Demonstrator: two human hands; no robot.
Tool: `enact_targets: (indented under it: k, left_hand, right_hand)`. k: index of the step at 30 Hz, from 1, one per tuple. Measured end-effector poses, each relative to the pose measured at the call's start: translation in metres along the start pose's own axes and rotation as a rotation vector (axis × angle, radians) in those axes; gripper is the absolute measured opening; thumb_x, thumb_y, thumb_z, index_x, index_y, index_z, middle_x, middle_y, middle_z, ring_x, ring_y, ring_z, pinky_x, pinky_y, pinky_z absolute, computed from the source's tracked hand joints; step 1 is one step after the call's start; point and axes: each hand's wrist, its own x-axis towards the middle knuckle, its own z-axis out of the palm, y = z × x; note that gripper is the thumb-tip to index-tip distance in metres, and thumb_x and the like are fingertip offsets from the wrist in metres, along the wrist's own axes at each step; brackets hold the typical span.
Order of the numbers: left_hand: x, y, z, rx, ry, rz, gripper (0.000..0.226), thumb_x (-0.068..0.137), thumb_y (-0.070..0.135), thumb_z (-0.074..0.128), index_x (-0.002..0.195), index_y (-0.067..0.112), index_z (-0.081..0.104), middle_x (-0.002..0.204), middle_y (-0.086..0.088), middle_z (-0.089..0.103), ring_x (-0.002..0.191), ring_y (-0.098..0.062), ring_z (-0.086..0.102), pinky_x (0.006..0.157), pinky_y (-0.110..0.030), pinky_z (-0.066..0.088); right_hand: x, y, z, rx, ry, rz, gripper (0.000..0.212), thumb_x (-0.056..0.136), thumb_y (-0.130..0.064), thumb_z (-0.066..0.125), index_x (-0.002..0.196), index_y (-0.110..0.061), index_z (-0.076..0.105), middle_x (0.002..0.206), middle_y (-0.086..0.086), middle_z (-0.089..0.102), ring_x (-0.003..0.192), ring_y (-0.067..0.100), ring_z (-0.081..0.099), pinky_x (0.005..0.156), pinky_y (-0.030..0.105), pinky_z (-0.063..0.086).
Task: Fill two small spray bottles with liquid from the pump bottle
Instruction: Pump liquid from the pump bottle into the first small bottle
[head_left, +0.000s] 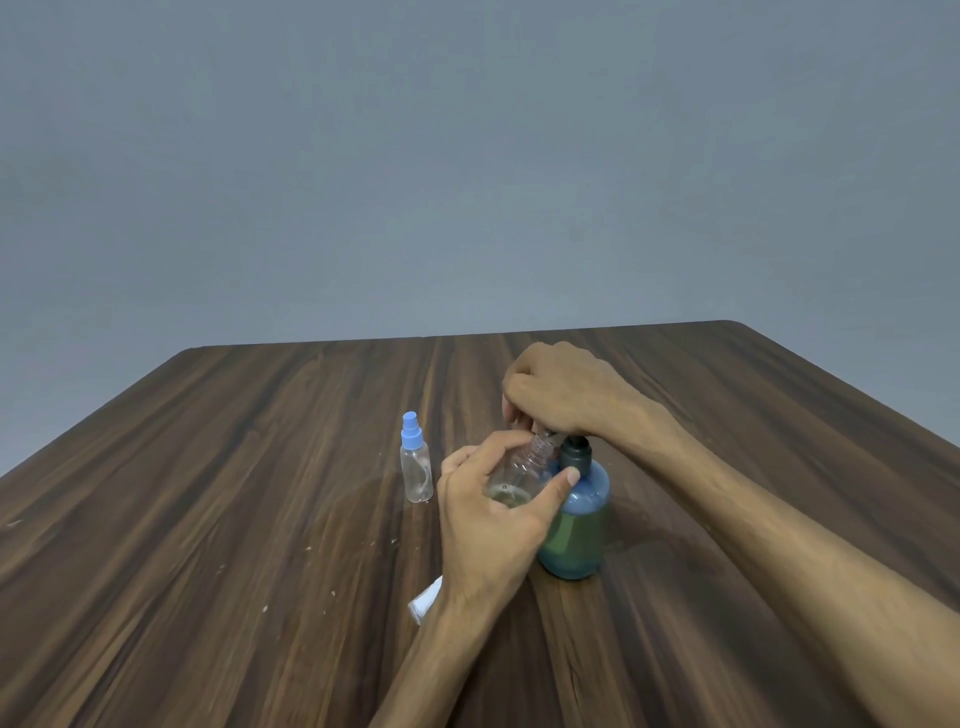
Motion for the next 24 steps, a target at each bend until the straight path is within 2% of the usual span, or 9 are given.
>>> enact_targets:
  k: [4,8,12,16,19,21,24]
  left_hand:
    - [0.0,-0.0001,0.0001,0.003,-0.008,-0.012,0.039,0.074,0.058,0.086,0.109,0.047,0.073,0.098,0.015,0.08,0.106,-0.033,0.075,0.091,-0.055,0.063]
    - [-0.0003,0.0015,0.0001,0.006,-0.002,0.013,0.037,0.074,0.056,0.086,0.108,0.047,0.073,0.097,0.016,0.08,0.102,-0.03,0.076,0.089,-0.054,0.063]
    - [0.0004,0.0004,-0.0006,0.007,-0.003,0.006,0.039,0.075,0.056,0.086,0.109,0.045,0.073,0.097,0.016,0.08,0.102,-0.031,0.076,0.089,-0.054,0.064]
    - [-0.0009,-0.0003,-0.0003,0.007,-0.004,0.003,0.041,0.074,0.057,0.086,0.11,0.041,0.074,0.098,0.014,0.081,0.104,-0.032,0.075,0.09,-0.055,0.063]
    - [0.0008,-0.001,-0.0002,0.0,-0.001,0.003,0.04,0.075,0.056,0.087,0.108,0.04,0.074,0.097,0.014,0.081,0.102,-0.032,0.076,0.089,-0.054,0.063]
    - [0.0009,-0.0021,-0.0009,0.003,0.004,-0.006,0.04,0.074,0.057,0.087,0.108,0.04,0.074,0.097,0.011,0.081,0.103,-0.033,0.075,0.09,-0.054,0.063]
    - [-0.0003,-0.0016,0.0003,0.007,0.001,-0.01,0.041,0.073,0.058,0.087,0.109,0.042,0.074,0.098,0.012,0.081,0.104,-0.035,0.075,0.091,-0.054,0.063]
  right_hand:
    - [0.0014,0.0005,0.0062,-0.045,-0.057,0.03,0.034,0.091,-0.028,0.05,0.087,-0.017,0.081,0.089,0.001,0.078,0.088,0.026,0.073,0.079,0.042,0.058]
    - [0.0001,0.0004,-0.0001,0.007,0.0,0.006,0.032,0.091,-0.025,0.052,0.079,-0.021,0.081,0.079,-0.005,0.08,0.082,0.02,0.076,0.076,0.037,0.06]
    - [0.0013,-0.0008,0.0051,-0.037,-0.065,0.028,0.032,0.091,-0.027,0.051,0.083,-0.02,0.081,0.087,-0.001,0.079,0.086,0.025,0.074,0.079,0.042,0.059]
    - [0.0,0.0003,-0.0006,0.016,0.022,0.003,0.031,0.09,-0.024,0.053,0.077,-0.022,0.08,0.075,-0.007,0.079,0.08,0.019,0.076,0.079,0.04,0.061]
    - [0.0003,-0.0005,0.0013,-0.003,-0.028,0.013,0.032,0.09,-0.026,0.052,0.079,-0.021,0.081,0.08,-0.005,0.08,0.083,0.021,0.075,0.082,0.044,0.062]
    - [0.0014,-0.0021,0.0048,-0.056,-0.042,0.007,0.031,0.09,-0.028,0.052,0.082,-0.019,0.081,0.084,-0.002,0.078,0.084,0.024,0.072,0.079,0.042,0.06]
    - [-0.0006,-0.0018,-0.0007,-0.01,0.002,-0.016,0.03,0.091,-0.025,0.053,0.079,-0.021,0.08,0.077,-0.007,0.079,0.08,0.018,0.075,0.078,0.038,0.06]
